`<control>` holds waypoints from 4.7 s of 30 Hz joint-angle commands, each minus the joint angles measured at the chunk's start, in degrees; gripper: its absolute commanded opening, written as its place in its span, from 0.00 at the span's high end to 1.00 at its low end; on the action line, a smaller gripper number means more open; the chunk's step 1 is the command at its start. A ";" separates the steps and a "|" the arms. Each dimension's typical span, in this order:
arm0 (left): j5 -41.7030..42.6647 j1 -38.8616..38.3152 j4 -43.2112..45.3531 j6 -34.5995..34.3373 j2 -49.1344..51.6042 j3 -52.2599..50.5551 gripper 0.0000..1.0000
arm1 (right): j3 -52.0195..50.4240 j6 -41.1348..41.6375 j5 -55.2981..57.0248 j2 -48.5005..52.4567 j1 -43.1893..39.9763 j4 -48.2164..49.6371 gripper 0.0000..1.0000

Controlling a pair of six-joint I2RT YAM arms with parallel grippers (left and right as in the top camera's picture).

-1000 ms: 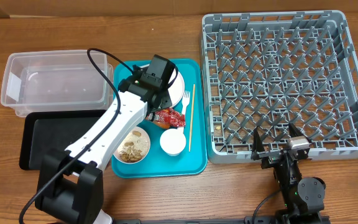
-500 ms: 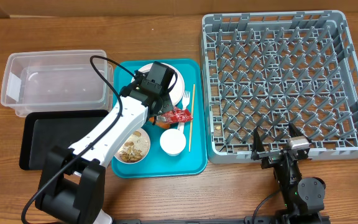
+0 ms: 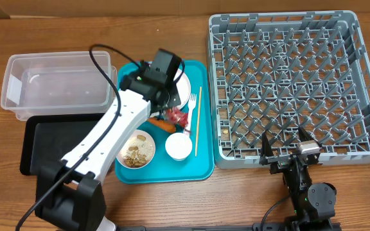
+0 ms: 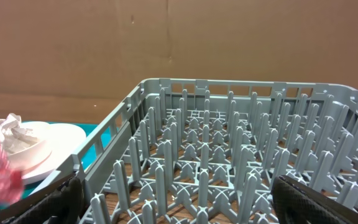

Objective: Sort waste into correct bins and load items into the dishwasher
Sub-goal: 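Grasp the red snack wrapper with the left gripper and lift, then carry the wrapper to the clear bin and release it, then move the left gripper to the tissue on the white plate and grasp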

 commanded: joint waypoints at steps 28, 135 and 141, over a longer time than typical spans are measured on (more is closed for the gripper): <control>-0.48 33.07 -6.86 -6.62 -2.51 12.09 0.96 | -0.61 0.24 -0.04 -0.50 -0.26 0.33 0.00; 5.62 14.64 31.71 3.69 7.48 -3.21 0.00 | -0.61 0.24 -0.07 -0.50 -0.26 0.33 0.00; 5.22 14.64 31.12 0.02 10.40 -3.23 0.04 | -0.61 0.24 -0.07 -0.50 -0.26 0.33 0.00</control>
